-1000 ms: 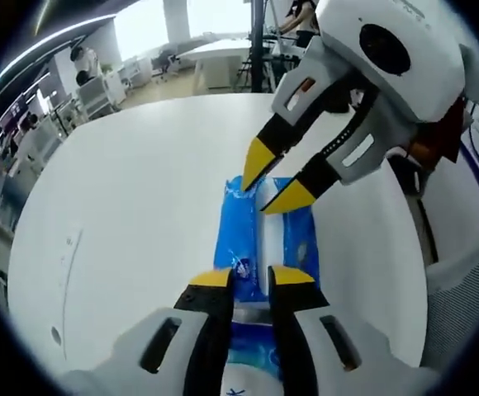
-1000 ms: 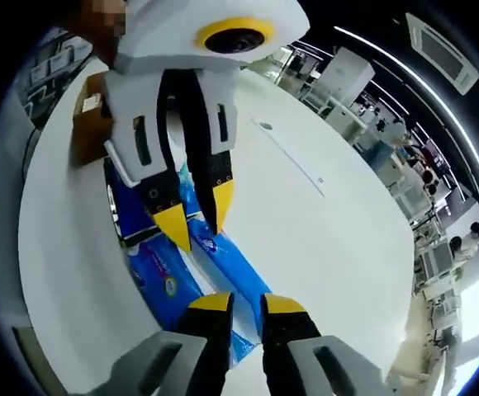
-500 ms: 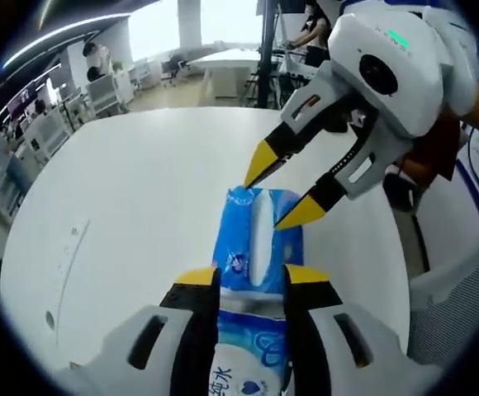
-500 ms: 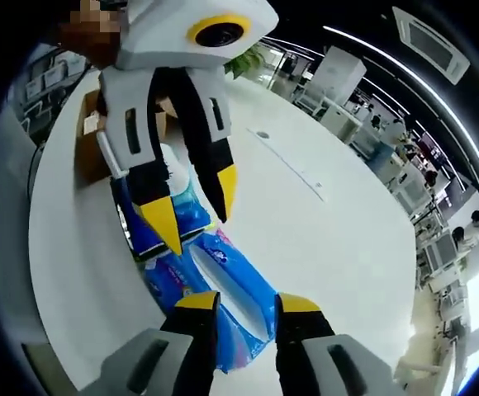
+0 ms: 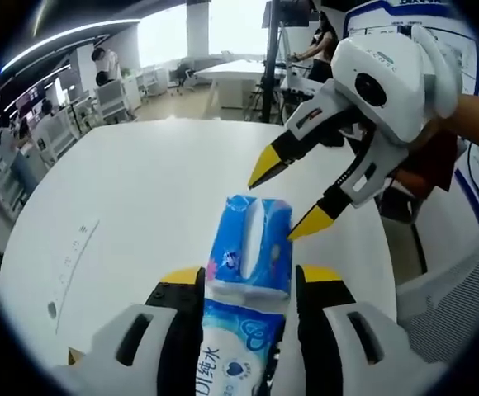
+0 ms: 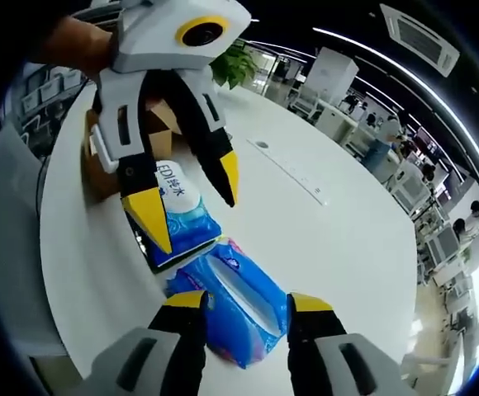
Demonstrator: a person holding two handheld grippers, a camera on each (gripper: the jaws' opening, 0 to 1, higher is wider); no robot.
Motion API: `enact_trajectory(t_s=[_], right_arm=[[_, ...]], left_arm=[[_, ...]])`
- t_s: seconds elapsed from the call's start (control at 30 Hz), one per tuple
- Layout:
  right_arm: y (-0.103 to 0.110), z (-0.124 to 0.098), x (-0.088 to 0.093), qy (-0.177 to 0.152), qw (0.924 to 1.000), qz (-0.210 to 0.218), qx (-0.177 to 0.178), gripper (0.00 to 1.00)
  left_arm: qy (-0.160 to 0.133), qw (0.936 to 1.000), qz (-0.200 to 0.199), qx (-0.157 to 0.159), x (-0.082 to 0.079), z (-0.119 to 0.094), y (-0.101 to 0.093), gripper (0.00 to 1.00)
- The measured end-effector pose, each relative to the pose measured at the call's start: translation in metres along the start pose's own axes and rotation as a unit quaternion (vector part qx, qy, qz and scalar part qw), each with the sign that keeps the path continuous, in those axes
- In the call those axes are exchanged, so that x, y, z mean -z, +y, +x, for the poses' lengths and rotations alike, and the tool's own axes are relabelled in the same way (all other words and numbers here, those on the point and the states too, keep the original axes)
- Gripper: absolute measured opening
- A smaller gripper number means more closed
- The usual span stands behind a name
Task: Operate the shoe box by opening the lid, removing the specified soft item, and placing it in the target area until the item is outside and the box remains undamaged.
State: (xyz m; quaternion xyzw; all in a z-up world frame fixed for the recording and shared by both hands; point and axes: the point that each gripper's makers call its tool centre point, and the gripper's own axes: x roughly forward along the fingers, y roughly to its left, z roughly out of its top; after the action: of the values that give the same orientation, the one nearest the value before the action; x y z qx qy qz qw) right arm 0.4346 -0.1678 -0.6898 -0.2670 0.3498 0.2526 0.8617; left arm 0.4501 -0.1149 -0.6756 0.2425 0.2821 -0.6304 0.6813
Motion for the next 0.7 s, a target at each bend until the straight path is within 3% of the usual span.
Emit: enact_trajectory(t_s=[0.3,0.7], right_arm=[[0.008,-0.008,-0.011,-0.016,0.9997,0.017,0.002,0.46],[0.023,-0.015,-0.025,-0.040,0.9984,0.040,0.001,0.63]], left_arm=[[-0.014,0.9998,-0.005,-0.014,0.006,-0.023,0.003,0.55],[-0.061,0.9963,-0.048,-0.036,0.016,-0.059,0.006,0.68]])
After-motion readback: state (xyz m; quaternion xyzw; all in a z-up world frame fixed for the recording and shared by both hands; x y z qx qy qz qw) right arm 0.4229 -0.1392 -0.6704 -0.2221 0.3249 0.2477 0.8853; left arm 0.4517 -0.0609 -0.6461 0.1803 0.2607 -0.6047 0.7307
